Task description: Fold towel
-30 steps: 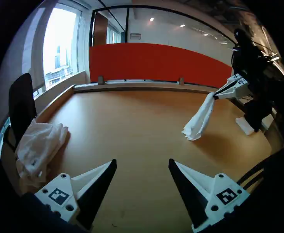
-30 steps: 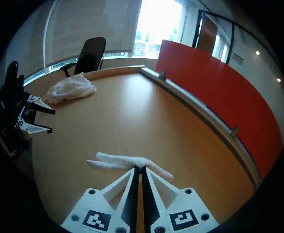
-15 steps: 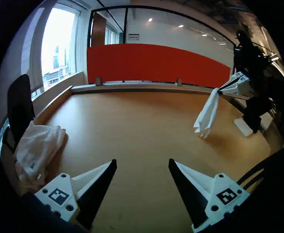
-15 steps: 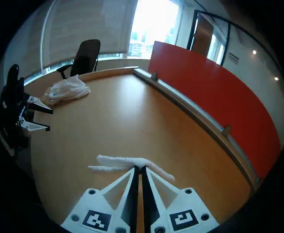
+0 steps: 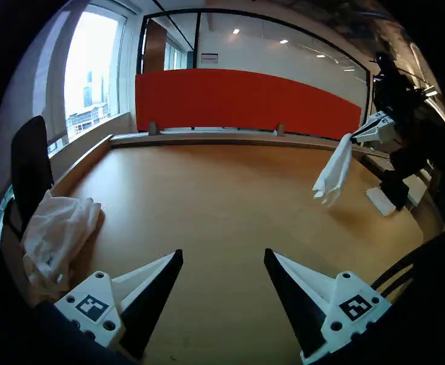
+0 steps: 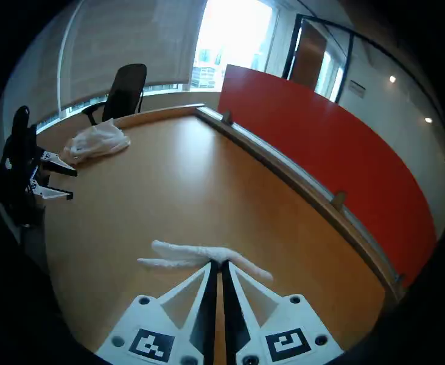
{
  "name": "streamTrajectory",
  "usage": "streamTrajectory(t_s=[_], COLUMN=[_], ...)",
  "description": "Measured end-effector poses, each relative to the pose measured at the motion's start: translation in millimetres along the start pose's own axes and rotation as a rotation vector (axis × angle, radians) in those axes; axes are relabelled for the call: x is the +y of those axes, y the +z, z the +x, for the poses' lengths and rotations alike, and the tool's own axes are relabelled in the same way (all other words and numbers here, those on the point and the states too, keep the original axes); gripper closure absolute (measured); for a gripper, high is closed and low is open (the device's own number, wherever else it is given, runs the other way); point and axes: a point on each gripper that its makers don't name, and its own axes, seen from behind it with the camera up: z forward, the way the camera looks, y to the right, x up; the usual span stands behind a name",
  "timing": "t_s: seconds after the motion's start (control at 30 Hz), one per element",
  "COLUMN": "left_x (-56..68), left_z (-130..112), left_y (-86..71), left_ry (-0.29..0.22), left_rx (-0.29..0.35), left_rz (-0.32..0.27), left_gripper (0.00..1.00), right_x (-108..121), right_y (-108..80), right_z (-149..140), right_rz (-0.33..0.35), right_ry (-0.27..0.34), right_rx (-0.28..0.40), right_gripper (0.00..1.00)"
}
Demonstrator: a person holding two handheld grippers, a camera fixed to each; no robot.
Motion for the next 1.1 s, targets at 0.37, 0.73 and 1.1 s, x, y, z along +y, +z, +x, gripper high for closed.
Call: streamTrajectory(t_s=[0.37,0.73,1.1], left_x=[-2.3,-3.1,-5.1], left_z=[-0.5,-0.6,2.2], left_y=[-0.1,2.3,4.8], left_ry=[-0.007,-0.002,0.005], left_rx=[-0.003,-0.009,-0.018], left_rz=[0.009,0.018,0.031], left_gripper=[0.01,0.01,0.01], right_x=[32.8,72.0,119.7], right_y=[-18.2,-36.7,-57.9], right_z=[-20.5,-44.3,-80.0], right_rz=[-0.03,-0.06,-0.121], right_ry=[0.016,0.051,0.09], right_rx=[-0.028,-0.06,-0.119], right_gripper=[0.95,0.95,0.95])
